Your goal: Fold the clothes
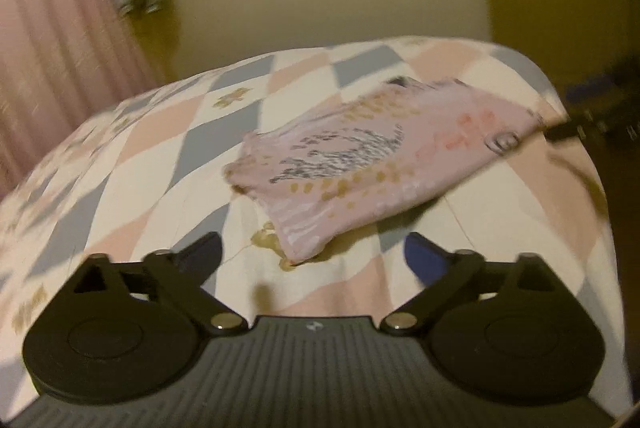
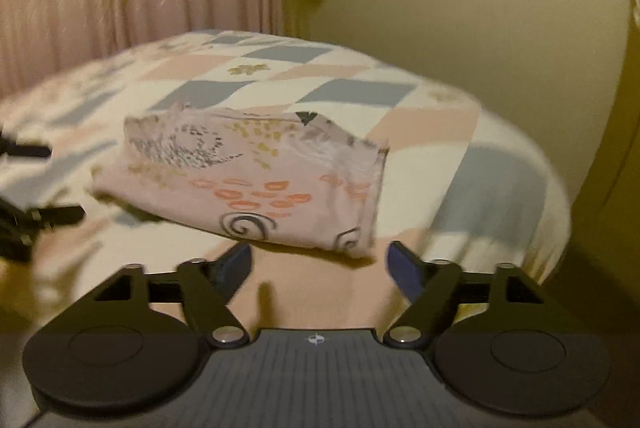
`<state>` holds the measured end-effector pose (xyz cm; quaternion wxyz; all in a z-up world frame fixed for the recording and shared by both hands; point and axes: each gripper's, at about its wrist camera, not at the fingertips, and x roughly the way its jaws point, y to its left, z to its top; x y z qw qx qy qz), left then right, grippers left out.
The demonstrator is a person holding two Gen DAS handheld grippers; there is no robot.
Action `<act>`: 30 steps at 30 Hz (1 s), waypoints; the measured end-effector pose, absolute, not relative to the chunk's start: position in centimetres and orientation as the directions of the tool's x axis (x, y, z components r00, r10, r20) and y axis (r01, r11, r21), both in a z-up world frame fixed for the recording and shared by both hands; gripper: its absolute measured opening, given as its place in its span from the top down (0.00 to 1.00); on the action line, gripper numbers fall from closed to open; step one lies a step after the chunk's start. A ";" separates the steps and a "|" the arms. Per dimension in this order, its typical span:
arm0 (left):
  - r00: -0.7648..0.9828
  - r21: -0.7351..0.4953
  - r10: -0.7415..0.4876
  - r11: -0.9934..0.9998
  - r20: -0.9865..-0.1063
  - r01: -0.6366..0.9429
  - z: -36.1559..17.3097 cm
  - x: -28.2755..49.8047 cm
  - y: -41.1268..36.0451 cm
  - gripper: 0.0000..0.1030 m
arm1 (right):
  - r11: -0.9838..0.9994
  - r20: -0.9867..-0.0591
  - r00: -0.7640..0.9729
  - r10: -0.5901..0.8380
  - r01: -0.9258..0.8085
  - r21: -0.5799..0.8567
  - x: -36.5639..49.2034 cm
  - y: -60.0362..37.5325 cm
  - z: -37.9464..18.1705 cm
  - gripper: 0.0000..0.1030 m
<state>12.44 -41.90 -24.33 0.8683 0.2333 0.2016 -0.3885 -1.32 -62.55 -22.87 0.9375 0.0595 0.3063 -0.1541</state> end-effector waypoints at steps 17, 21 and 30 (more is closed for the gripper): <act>0.577 0.052 -0.552 0.694 -0.602 0.718 -22.8 10.7 -39.3 0.01 | 0.926 -0.634 0.732 -0.251 0.371 0.062 -2.6 -58.1 -20.6 0.02; 0.576 0.042 -0.554 0.698 -0.601 0.715 -22.1 10.0 -38.7 0.01 | 0.924 -0.631 0.735 -0.249 0.375 0.073 -3.0 -57.3 -20.0 0.02; 0.580 0.033 -0.557 0.704 -0.595 0.710 -20.8 8.4 -38.2 0.01 | 0.913 -0.621 0.737 -0.267 0.400 0.083 -4.5 -56.1 -18.5 0.02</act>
